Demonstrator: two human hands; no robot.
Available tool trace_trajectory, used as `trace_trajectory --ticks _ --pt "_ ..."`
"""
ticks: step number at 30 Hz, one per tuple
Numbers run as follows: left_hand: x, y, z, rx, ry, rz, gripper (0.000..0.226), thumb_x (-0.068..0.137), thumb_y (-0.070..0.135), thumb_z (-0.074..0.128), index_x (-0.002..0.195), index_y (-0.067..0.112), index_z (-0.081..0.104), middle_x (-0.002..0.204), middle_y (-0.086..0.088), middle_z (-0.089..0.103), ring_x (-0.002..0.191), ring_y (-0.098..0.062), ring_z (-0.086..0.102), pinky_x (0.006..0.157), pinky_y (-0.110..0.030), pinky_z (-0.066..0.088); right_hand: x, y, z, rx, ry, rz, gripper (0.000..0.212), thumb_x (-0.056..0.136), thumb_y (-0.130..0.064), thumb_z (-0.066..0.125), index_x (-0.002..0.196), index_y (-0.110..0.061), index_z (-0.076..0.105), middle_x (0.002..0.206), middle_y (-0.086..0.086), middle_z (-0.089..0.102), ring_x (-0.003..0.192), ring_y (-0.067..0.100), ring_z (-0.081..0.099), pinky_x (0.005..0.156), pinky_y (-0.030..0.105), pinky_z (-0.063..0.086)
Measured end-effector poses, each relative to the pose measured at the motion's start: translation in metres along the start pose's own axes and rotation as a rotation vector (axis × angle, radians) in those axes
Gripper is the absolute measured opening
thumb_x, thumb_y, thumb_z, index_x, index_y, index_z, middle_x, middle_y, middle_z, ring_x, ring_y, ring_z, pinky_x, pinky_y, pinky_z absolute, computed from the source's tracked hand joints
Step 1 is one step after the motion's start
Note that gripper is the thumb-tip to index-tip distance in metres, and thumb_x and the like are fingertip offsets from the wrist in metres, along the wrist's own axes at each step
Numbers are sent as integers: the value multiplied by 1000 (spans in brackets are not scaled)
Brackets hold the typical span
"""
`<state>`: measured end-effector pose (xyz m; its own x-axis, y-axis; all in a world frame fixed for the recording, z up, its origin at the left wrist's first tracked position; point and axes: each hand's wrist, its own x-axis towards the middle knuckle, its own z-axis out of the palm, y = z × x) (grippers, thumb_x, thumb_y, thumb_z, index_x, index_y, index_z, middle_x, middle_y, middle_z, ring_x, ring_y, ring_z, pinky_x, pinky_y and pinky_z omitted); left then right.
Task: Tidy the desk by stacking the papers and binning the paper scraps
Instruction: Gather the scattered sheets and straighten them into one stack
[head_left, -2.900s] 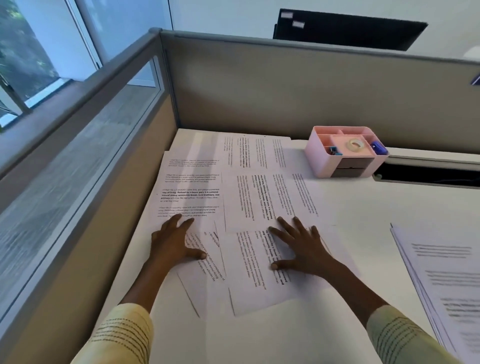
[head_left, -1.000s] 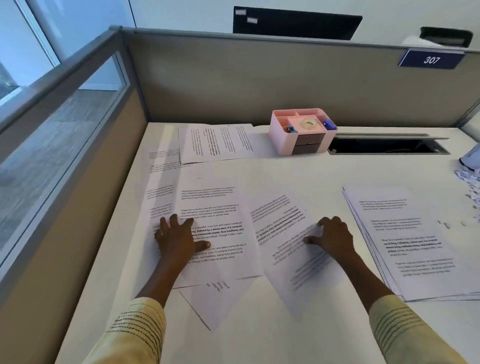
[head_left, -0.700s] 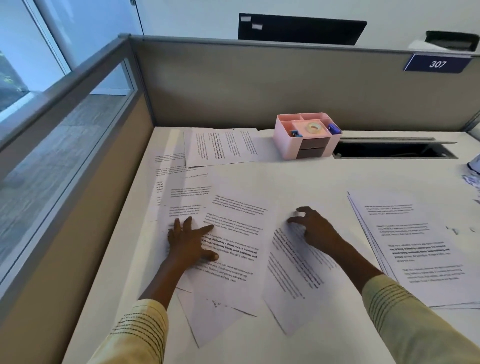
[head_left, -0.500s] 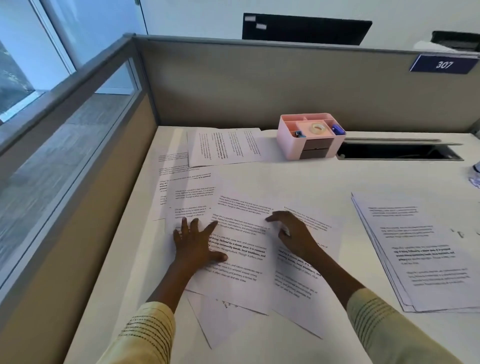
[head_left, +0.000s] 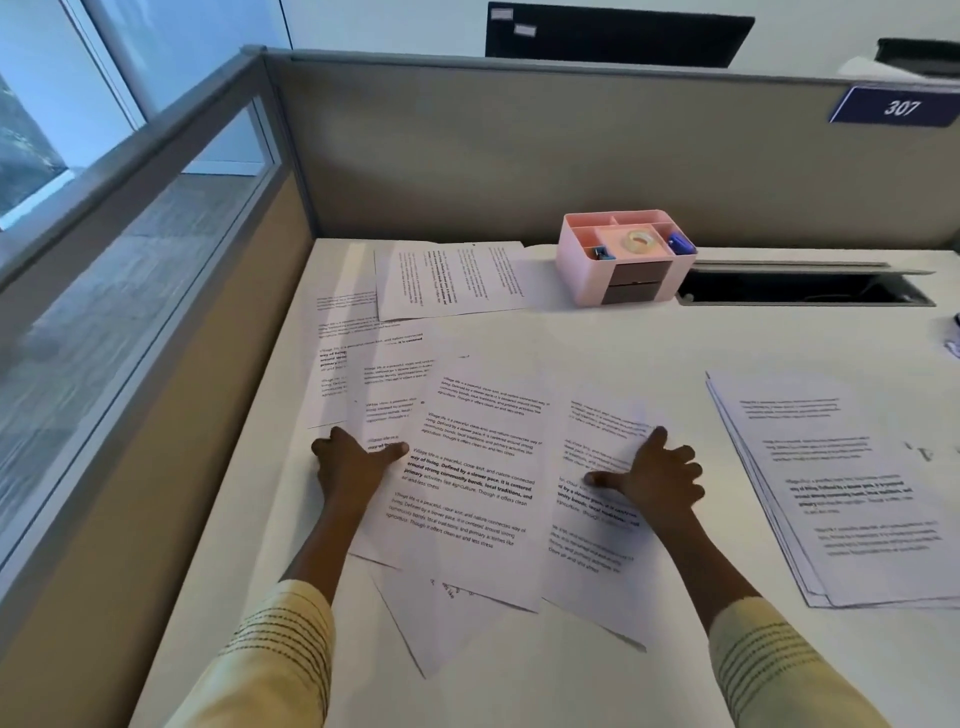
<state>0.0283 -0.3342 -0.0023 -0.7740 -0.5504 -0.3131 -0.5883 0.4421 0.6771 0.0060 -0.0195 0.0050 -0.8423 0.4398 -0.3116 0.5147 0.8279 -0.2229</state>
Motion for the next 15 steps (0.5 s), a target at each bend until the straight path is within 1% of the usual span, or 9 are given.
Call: trace_trajectory --ticks 3,6,8,9,10,11,12,14,15 --pt "0 7 2 -17 -91 -4 85 72 38 80 135 -1 39 139 -20 46 127 -36 44 100 -42 40 5 -6 4 110 12 -101 111 55 -48 86 138 -10 23 125 22 42 116 40 44 93 47 39" --pt "-7 9 6 272 -138 67 87 68 51 79 134 9 41 135 -18 44 125 -34 41 98 -41 39 3 -15 8 365 -5 -230 103 64 -40 84 142 -6 27 128 21 49 119 37 48 97 43 41" --pt "-13 7 10 446 -114 121 90 64 59 78 134 17 39 133 -17 38 124 -33 37 99 -41 36 4 -23 8 600 -92 -194 100 65 -47 82 142 -6 34 126 15 55 119 31 51 100 40 42" --pt "-16 6 12 480 -96 147 91 63 62 77 134 19 39 133 -16 35 124 -33 35 100 -41 35 3 -27 4 751 -150 -129 96 61 -53 81 136 -8 43 121 12 58 113 27 55 97 38 44" --pt "-17 4 14 488 -80 175 92 62 64 76 135 21 39 133 -15 34 124 -33 34 101 -42 33 3 -30 0 942 -229 -56 89 54 -57 83 123 -9 54 112 10 61 103 25 59 90 36 48" --pt "-18 2 16 487 -71 206 92 62 66 75 135 22 40 135 -14 33 125 -33 33 102 -42 32 4 -32 -3 1116 -320 22 82 46 -59 85 107 -8 62 103 10 64 90 24 61 83 35 49" --pt "-20 1 18 485 -69 237 90 63 67 73 135 23 41 137 -13 32 127 -32 31 103 -41 31 4 -32 -5 1207 -375 78 82 39 -57 86 97 -3 66 97 12 68 81 24 62 77 35 50" --pt "-22 0 22 484 -70 298 85 67 67 69 136 25 43 142 -12 31 130 -30 29 104 -39 29 10 -31 -2 1182 -378 105 92 28 -59 88 91 4 67 86 14 70 71 22 58 68 33 48" --pt "-24 0 25 488 -71 324 83 69 67 68 136 25 43 144 -11 31 131 -29 28 104 -38 29 11 -30 1 1150 -375 99 93 24 -61 88 89 1 66 80 8 67 72 21 58 69 31 48"
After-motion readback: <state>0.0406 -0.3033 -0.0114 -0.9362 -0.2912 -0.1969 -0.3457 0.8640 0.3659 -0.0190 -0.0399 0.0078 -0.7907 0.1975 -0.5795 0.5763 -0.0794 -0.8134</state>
